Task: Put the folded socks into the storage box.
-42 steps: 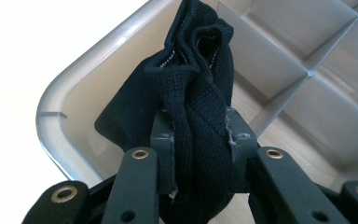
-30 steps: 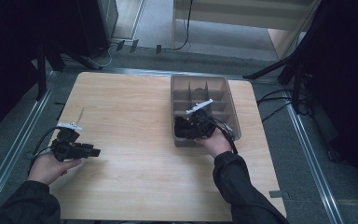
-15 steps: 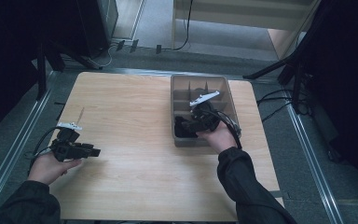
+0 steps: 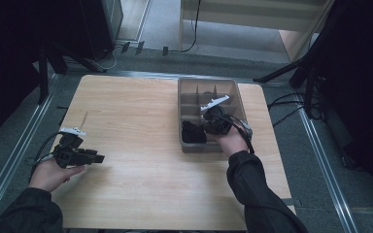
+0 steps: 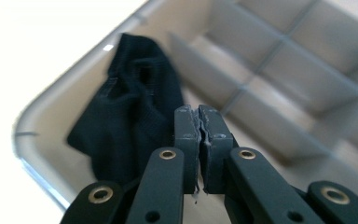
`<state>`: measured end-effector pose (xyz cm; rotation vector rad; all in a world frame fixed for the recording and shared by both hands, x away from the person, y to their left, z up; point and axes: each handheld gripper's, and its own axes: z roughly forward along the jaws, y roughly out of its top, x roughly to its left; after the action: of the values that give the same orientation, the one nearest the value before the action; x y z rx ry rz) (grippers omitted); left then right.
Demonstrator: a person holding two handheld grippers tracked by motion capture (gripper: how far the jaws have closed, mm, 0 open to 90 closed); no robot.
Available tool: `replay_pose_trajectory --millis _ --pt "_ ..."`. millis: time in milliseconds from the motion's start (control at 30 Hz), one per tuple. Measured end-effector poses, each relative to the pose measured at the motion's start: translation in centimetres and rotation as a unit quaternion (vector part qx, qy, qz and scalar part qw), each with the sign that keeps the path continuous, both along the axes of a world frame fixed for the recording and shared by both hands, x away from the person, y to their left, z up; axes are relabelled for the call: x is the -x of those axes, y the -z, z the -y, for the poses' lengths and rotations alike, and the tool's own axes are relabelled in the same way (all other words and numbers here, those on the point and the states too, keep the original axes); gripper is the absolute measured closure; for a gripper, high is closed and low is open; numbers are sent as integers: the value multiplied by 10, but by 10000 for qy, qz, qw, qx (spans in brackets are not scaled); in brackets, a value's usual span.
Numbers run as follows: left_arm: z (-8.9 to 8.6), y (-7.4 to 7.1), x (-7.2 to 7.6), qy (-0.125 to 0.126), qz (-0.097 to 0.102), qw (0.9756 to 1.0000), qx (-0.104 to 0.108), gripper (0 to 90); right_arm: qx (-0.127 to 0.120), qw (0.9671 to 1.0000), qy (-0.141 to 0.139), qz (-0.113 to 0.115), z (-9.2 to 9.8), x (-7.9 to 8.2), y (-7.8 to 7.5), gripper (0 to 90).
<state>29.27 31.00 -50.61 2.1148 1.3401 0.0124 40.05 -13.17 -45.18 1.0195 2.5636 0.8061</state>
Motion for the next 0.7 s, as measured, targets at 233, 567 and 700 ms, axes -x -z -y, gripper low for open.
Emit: replay_pose_trajectory --millis 233,567,700 --pt "1 0 0 32 -10 10000 -22 509 72 9991 -421 -62 -19 11 3 894" --pt "1 0 0 28 -12 10000 -8 509 430 9973 -536 -267 -30 11 18 898" --pt "1 1 0 60 -28 10000 -17 509 484 9967 -544 -347 -31 11 22 898"
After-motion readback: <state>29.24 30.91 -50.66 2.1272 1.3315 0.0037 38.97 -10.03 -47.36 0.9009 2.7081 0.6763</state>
